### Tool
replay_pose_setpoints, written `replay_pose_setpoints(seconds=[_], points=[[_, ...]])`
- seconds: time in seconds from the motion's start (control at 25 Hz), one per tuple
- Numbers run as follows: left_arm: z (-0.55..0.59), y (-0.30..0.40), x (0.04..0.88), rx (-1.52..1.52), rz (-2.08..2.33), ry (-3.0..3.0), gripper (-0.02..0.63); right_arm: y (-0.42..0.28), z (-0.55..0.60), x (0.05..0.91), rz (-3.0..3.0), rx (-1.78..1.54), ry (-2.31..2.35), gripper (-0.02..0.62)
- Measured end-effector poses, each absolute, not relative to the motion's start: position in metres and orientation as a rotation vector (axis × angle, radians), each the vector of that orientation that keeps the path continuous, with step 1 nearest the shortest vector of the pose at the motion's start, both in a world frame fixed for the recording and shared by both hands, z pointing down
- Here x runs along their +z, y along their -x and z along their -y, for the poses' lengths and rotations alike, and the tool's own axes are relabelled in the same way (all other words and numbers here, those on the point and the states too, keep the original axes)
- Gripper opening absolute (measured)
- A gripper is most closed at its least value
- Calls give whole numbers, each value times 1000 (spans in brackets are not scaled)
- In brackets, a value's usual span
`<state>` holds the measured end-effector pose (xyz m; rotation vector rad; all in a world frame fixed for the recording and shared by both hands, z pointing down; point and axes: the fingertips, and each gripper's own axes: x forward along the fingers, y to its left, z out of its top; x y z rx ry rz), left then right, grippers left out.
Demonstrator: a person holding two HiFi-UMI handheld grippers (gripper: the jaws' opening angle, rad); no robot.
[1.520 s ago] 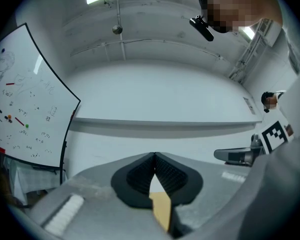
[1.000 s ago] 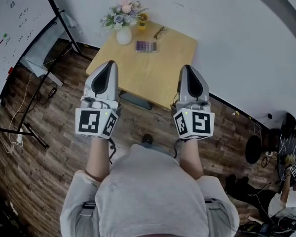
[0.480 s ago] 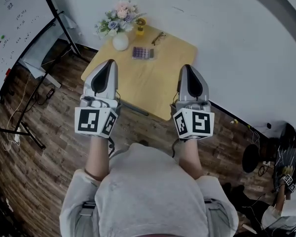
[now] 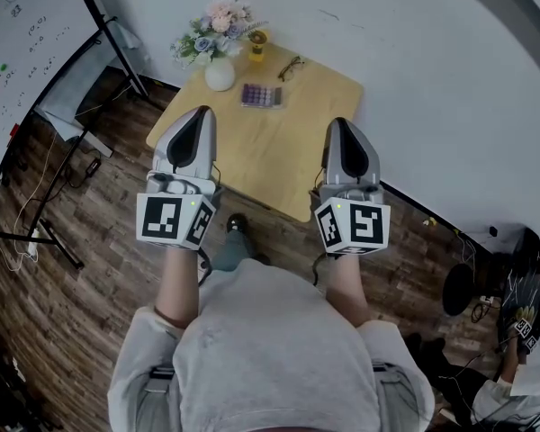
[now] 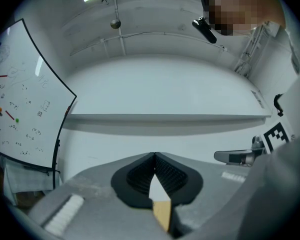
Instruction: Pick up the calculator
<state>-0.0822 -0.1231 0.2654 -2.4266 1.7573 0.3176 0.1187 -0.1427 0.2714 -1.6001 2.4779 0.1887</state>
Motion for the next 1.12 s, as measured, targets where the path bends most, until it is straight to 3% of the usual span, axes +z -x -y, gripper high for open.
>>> replay_pose_setpoints(seconds=[1.12], points=[[282,101,281,288,-1748,2504,6,-93,300,279,-2493,157,1642,2]])
